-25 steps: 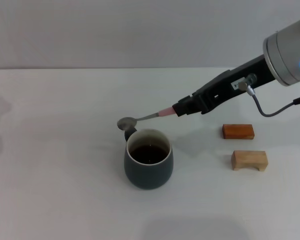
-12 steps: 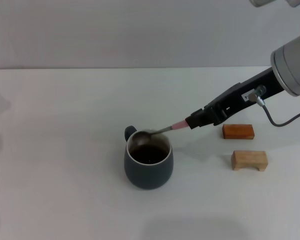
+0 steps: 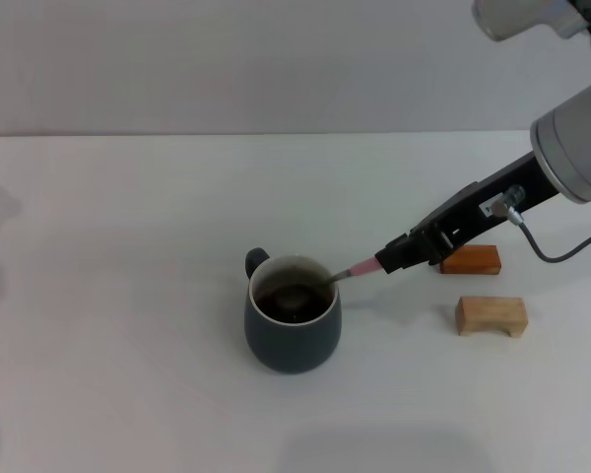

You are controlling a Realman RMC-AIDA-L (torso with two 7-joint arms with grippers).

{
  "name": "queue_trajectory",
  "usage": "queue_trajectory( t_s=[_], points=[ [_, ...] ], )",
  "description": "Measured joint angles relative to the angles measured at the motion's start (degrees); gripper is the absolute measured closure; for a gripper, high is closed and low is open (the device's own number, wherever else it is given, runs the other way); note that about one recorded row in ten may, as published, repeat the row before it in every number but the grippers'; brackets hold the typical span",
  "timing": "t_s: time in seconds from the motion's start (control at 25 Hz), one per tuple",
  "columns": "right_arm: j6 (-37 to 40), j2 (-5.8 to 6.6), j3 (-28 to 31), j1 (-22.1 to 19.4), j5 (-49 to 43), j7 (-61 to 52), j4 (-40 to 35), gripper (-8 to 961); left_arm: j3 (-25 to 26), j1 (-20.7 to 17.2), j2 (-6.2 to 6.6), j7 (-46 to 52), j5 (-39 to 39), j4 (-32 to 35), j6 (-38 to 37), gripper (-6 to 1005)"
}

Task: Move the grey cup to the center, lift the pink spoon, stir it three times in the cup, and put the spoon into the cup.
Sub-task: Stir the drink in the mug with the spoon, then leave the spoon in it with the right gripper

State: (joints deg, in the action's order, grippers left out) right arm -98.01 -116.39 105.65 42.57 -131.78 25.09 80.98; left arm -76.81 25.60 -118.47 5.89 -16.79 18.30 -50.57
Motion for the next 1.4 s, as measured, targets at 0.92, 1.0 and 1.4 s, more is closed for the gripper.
queue_trajectory(
  t_s=[0.92,1.0,1.4],
  points=[
    [4.9,-0.14,-2.2,8.5,-1.4,2.4,-15.8,832,0.0,0.2,-0.02,0.0,0.0,-1.9,-3.8,1001],
    [5.7,-0.14,-2.3,9.9,-1.4,2.9,-18.3,832,0.0,0.0,-0.01,0.1,0.0,-2.0,-4.1,1001],
    [8.1,-0.68,-5.0,14.0,-1.4,3.3,-22.8,833,0.0,-0.4,0.00,0.4,0.0,-2.0,-5.5,1001]
  ],
)
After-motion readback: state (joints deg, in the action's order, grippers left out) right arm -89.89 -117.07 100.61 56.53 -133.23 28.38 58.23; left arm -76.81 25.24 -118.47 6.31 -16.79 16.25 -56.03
